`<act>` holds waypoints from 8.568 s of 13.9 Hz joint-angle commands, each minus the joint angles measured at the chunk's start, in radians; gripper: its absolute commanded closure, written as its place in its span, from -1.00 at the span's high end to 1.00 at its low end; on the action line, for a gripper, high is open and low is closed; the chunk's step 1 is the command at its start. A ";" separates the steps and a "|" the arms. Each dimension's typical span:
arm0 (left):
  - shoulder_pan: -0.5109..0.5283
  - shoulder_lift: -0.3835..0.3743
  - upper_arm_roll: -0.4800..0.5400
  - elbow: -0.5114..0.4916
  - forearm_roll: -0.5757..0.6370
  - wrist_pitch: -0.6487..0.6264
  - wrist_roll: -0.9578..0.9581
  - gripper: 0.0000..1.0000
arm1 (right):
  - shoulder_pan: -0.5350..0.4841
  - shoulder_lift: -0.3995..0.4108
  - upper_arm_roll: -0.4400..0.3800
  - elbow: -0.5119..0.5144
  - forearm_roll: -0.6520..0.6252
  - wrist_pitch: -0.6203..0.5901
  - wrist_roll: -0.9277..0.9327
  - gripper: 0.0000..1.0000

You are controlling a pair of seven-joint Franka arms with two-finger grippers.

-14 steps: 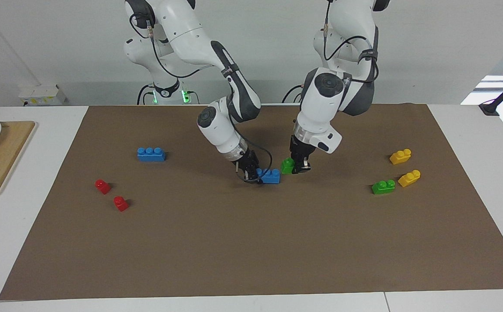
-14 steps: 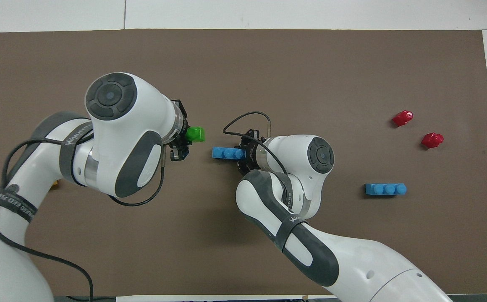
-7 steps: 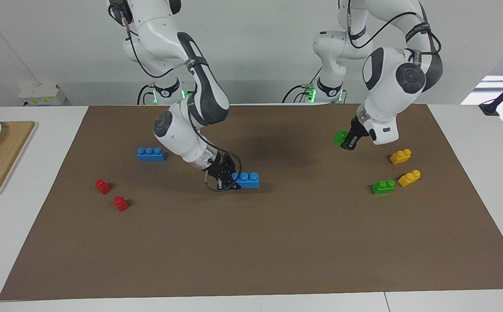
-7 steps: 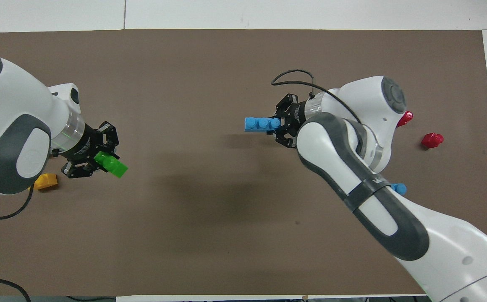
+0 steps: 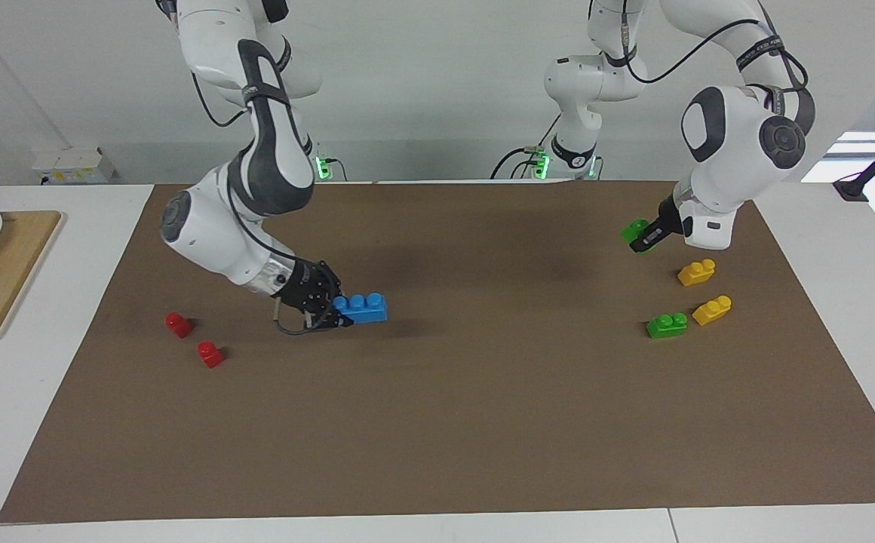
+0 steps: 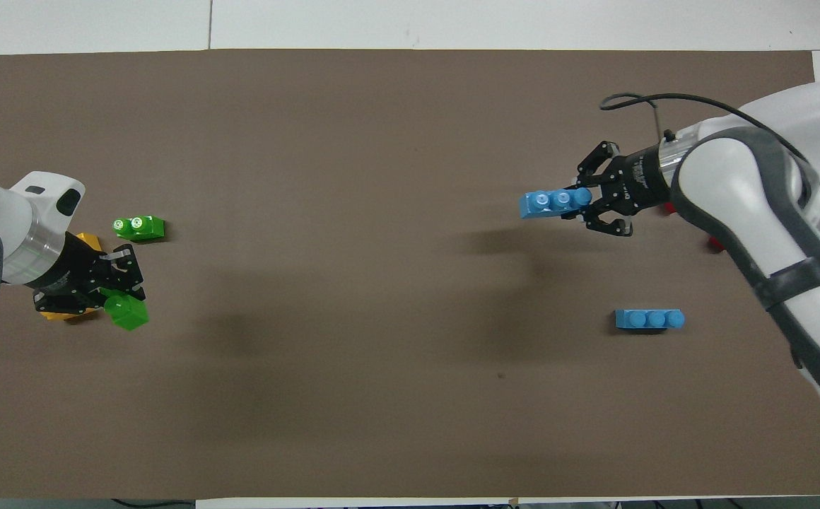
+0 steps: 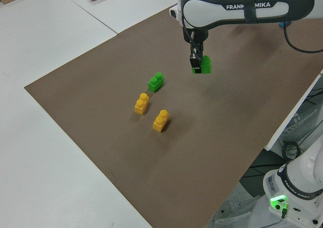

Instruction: Remove green block with left arm and hold with right

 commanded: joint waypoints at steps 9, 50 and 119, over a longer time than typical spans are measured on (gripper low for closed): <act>0.091 0.014 -0.011 -0.225 0.103 0.361 0.319 -1.00 | -0.119 -0.082 0.018 -0.245 -0.073 0.152 -0.094 -1.00; 0.069 0.060 -0.063 0.475 0.086 -0.237 0.310 1.00 | -0.104 -0.111 0.021 0.072 -0.274 -0.092 -0.139 0.90; -0.012 -0.024 -0.072 0.380 0.108 -0.115 0.358 1.00 | -0.043 -0.333 0.030 0.186 -0.661 -0.426 -1.195 0.87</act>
